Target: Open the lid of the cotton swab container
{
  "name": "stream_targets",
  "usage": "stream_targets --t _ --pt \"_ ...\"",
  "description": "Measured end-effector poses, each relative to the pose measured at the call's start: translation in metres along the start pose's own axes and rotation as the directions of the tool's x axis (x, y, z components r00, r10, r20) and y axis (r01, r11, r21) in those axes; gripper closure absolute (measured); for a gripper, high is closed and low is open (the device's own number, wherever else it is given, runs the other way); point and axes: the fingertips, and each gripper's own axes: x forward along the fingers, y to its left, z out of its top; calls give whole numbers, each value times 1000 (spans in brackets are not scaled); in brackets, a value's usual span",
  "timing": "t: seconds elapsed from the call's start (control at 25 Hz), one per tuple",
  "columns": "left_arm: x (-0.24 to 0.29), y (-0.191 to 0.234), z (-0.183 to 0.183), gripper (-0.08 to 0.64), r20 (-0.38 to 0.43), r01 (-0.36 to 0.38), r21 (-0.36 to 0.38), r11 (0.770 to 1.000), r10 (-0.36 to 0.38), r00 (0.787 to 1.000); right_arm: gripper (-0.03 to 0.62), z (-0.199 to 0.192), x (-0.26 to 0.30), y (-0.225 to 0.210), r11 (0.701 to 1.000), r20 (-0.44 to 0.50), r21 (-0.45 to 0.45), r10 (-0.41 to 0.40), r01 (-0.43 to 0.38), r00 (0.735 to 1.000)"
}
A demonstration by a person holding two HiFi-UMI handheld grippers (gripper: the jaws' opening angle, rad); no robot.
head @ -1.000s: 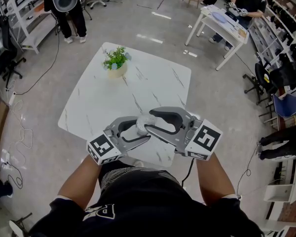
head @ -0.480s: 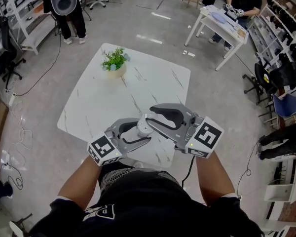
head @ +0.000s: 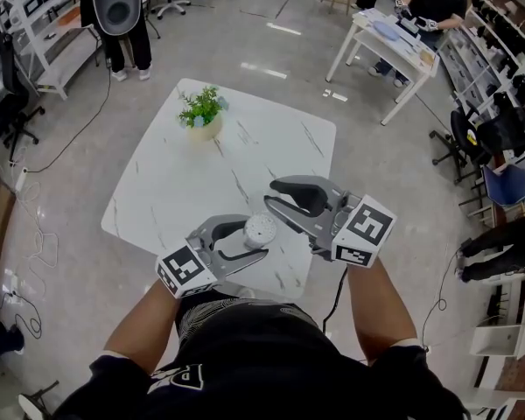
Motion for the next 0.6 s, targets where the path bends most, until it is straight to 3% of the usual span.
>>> stream_targets --t 0.6 --pt "-2 0 2 252 5 -7 1 1000 7 1000 548 -19 -3 -23 993 -3 86 -77 77 997"
